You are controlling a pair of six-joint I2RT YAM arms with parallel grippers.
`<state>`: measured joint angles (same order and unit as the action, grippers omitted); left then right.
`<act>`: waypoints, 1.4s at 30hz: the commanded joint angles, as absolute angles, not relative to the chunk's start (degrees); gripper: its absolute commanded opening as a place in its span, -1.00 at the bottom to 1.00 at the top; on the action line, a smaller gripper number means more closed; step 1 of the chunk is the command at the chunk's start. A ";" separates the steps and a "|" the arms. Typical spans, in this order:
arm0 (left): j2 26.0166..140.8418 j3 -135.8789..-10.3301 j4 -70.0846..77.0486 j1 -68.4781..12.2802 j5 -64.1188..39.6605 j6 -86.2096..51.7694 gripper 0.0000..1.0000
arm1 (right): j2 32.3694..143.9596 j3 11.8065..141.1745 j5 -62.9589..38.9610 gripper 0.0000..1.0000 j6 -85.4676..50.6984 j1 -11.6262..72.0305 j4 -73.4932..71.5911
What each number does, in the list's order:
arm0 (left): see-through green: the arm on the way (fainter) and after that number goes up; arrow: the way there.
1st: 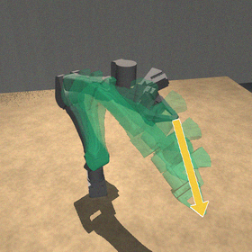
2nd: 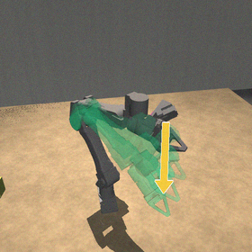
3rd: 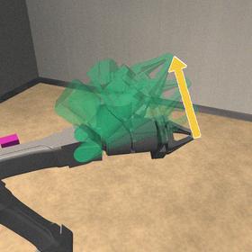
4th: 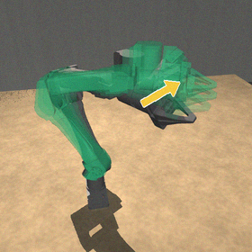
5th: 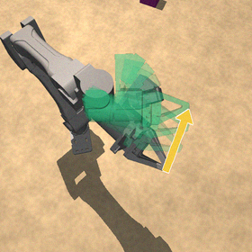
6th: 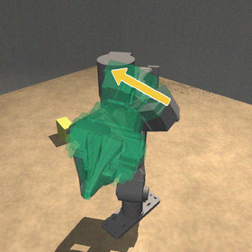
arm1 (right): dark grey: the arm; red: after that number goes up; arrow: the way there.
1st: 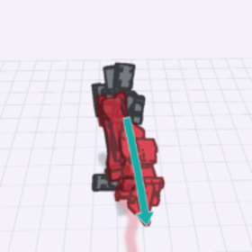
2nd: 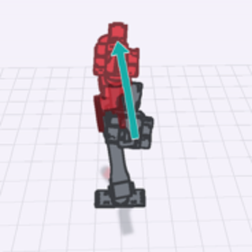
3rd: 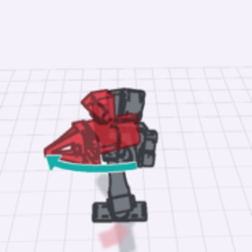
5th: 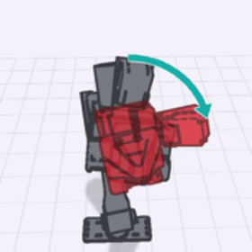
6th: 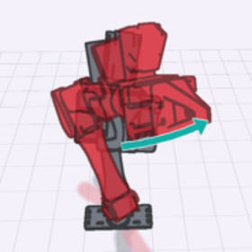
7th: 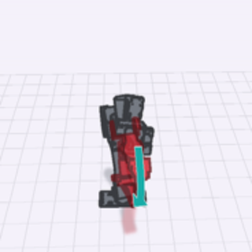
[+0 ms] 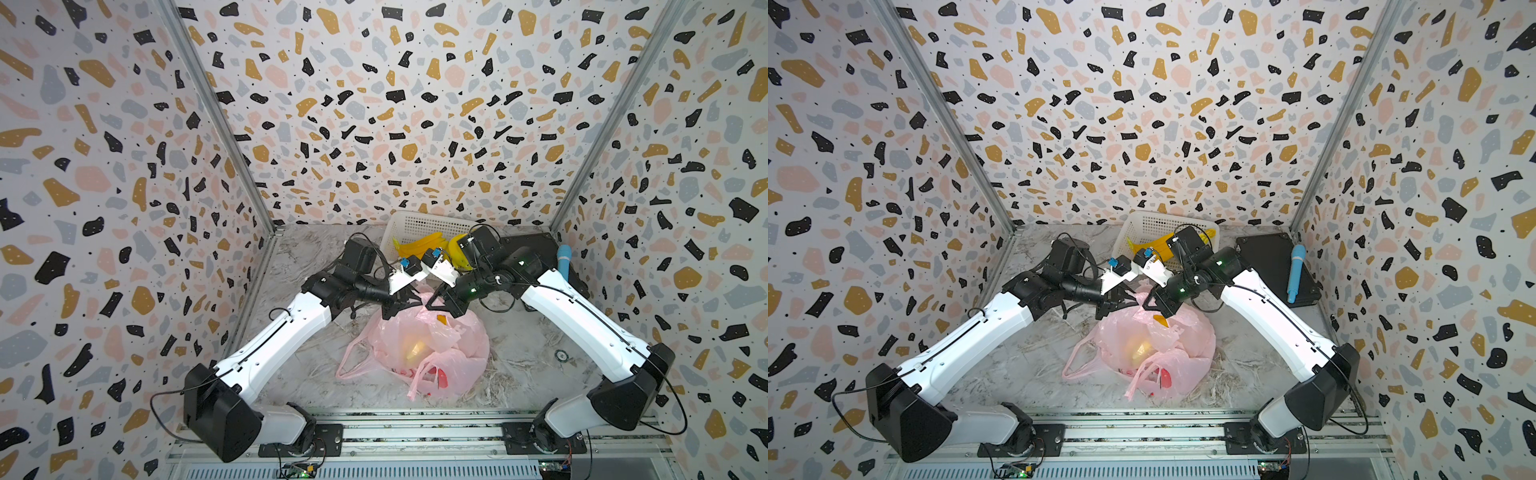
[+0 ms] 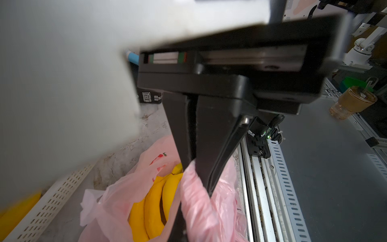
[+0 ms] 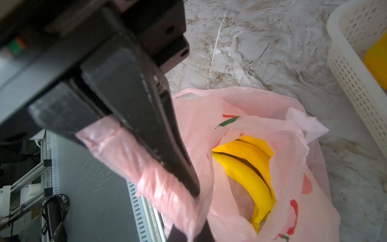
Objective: Place the banana into a plastic bag & tie a knot
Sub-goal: Cross the plastic bag at the center of the board.
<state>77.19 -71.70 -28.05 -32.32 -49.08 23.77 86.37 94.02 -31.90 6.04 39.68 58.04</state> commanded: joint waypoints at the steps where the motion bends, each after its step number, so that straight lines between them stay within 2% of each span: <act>1: 75.79 -70.06 -32.17 -32.17 -49.04 23.71 -1.00 | 86.77 99.44 -26.08 -1.00 8.78 38.45 66.26; 5: 74.74 -69.12 -31.63 -32.12 -49.57 23.69 -1.00 | 87.88 102.63 -24.10 -1.00 11.81 38.45 70.04; 6: 74.47 -68.96 -31.53 -32.08 -49.58 23.56 -0.91 | 87.89 102.96 -23.63 -1.00 12.48 38.42 70.18; 8: 74.19 -68.74 -31.16 -31.62 -49.70 23.21 -0.56 | 87.80 103.34 -23.28 -1.00 13.44 38.48 70.32; 11: 73.45 -67.52 -29.96 -30.86 -49.75 22.08 -0.15 | 88.22 104.56 -23.82 -1.00 14.81 38.41 71.23; 14: 72.48 -64.77 -26.69 -30.85 -49.32 19.51 0.08 | 88.90 105.88 -24.09 -1.00 15.72 38.49 72.28; 20: 72.10 -58.57 -17.09 -31.15 -48.06 12.85 0.23 | 89.39 106.08 -25.41 -1.00 16.61 38.48 72.88; 25: 72.52 -58.15 -14.49 -33.57 -45.41 11.06 0.26 | 89.30 105.68 -24.92 -1.00 16.69 38.42 72.94; 27: 72.28 -57.36 -11.75 -35.19 -42.24 9.80 0.24 | 89.22 105.30 -24.42 -1.00 17.01 38.50 72.87; 29: 72.12 -56.82 -10.81 -35.86 -37.92 8.37 0.01 | 88.97 104.57 -23.08 -1.00 17.78 38.46 73.01; 30: 71.99 -56.82 -10.81 -35.86 -37.35 8.25 -0.18 | 88.78 104.12 -22.55 -1.00 18.33 38.46 73.01; 32: 71.27 -57.00 -11.56 -35.86 -33.90 7.27 -0.81 | 87.97 102.83 -21.68 -1.00 20.20 38.42 72.75; 33: 70.75 -57.04 -12.46 -35.86 -32.79 6.88 -0.99 | 87.66 102.37 -21.38 -1.00 21.33 38.41 72.66; 42: 66.02 -55.72 -16.22 -35.86 -34.01 3.60 -1.00 | 86.93 102.49 -15.78 -1.00 30.08 38.25 71.60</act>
<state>67.48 -56.16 -15.42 -36.12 -33.76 5.37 89.36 102.19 -20.47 25.47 38.65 69.93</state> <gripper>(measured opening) 0.047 0.043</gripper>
